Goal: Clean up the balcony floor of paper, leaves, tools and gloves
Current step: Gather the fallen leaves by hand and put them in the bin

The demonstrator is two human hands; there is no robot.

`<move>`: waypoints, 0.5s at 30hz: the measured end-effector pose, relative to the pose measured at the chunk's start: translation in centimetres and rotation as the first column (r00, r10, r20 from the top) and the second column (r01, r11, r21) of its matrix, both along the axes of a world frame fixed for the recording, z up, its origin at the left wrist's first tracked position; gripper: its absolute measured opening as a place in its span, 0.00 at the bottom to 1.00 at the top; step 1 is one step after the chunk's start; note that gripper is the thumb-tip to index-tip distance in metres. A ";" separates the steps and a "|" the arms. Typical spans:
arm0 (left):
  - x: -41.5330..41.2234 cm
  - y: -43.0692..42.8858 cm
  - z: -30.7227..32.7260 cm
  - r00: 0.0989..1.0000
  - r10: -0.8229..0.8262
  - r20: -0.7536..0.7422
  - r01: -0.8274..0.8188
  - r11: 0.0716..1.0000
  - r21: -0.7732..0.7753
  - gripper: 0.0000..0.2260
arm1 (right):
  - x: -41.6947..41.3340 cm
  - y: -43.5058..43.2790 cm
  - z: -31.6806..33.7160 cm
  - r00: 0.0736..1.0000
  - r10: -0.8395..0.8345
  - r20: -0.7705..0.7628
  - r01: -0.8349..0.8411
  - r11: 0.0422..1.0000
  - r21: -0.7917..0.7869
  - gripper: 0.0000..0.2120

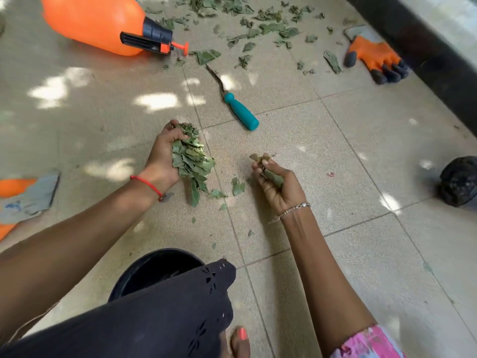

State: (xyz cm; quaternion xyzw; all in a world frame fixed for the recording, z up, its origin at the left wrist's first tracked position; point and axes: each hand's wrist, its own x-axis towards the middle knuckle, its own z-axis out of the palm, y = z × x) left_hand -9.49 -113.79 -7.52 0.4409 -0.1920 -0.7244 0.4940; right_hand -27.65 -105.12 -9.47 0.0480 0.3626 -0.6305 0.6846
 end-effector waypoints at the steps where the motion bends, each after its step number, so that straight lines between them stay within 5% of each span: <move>1: 0.0 0.0 0.0 1.000 -0.004 0.014 0.004 1.000 0.002 0.15 | 0.0 -0.1 0.0 1.000 0.006 0.031 -0.007 1.000 0.007 0.11; 5: 0.2 0.0 -0.1 0.997 -0.005 0.074 0.003 1.000 0.031 0.15 | 0.2 0.1 0.4 0.997 0.077 -0.026 -0.078 0.997 -0.020 0.04; 10: 0.4 0.0 -0.2 1.000 -0.015 0.027 0.014 0.999 0.045 0.15 | -0.4 -0.4 0.7 0.961 0.172 -0.217 -0.163 0.985 0.057 0.19; 12: 0.3 0.0 -0.2 1.000 -0.009 -0.030 0.010 0.999 0.047 0.16 | -0.2 -0.3 0.8 0.877 0.236 -0.419 -0.213 0.972 0.103 0.20; 15: 0.2 -0.1 -0.4 0.999 0.015 -0.045 -0.012 0.998 0.055 0.16 | 0.4 0.1 0.4 0.587 0.231 -0.776 -0.203 0.970 0.135 0.17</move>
